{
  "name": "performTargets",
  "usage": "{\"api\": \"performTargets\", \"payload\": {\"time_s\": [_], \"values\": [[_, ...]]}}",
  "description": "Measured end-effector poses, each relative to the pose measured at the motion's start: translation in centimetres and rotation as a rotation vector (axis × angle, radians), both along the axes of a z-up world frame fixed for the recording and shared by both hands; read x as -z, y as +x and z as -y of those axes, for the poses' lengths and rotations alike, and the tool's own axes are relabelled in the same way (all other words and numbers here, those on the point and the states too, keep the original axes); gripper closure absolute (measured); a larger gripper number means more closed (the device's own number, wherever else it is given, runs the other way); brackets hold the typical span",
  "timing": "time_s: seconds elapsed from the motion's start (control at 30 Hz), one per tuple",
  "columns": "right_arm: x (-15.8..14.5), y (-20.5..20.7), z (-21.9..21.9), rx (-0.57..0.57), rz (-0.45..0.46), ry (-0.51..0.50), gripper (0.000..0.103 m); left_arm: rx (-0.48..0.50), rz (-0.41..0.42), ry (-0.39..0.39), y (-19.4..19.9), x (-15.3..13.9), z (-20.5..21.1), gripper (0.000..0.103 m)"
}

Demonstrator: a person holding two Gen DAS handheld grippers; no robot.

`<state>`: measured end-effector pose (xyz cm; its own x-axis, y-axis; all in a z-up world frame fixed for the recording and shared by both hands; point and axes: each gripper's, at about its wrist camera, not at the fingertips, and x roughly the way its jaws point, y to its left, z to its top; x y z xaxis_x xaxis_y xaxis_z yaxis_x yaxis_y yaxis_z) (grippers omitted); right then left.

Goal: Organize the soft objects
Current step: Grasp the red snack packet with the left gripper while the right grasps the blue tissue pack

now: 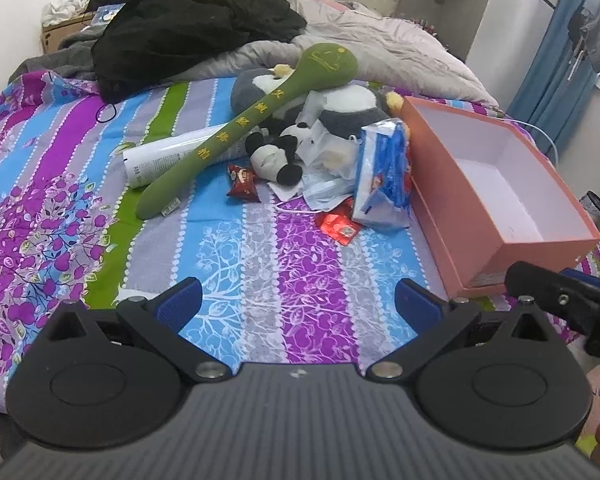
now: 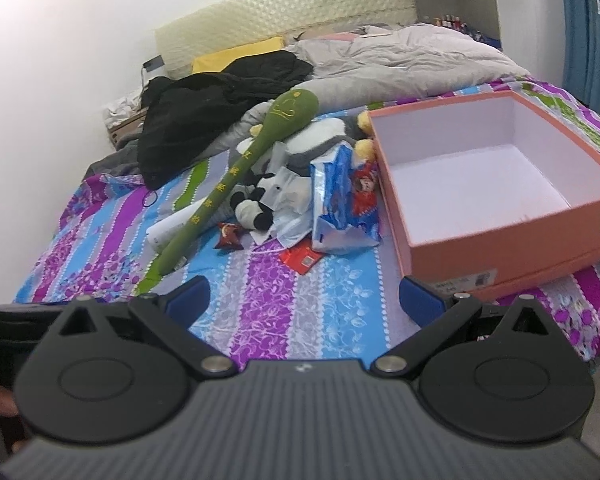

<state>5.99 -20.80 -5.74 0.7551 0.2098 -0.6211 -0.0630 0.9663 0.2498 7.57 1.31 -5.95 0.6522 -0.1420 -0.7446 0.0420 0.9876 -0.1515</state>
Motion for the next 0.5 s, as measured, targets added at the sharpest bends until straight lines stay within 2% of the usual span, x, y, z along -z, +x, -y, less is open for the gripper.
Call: {"api": "performTargets", "payload": {"time_s": [0.13, 0.2, 0.5], "values": [[0.3, 1.4, -1.0, -0.038, 0.007, -0.007, 0.009, -0.009, -0.009, 0.003, 2.0, 1.0, -0.5, 0.001], [0.7, 2.3, -1.7, -0.058, -0.002, -0.027, 0.026, -0.016, -0.013, -0.002, 3.2, 1.5, -0.8, 0.004], [3.1, 7.6, -4.0, -0.077, -0.028, -0.085, 0.032, -0.033, -0.062, -0.029, 9.0, 4.8, -2.6, 0.018]]}}
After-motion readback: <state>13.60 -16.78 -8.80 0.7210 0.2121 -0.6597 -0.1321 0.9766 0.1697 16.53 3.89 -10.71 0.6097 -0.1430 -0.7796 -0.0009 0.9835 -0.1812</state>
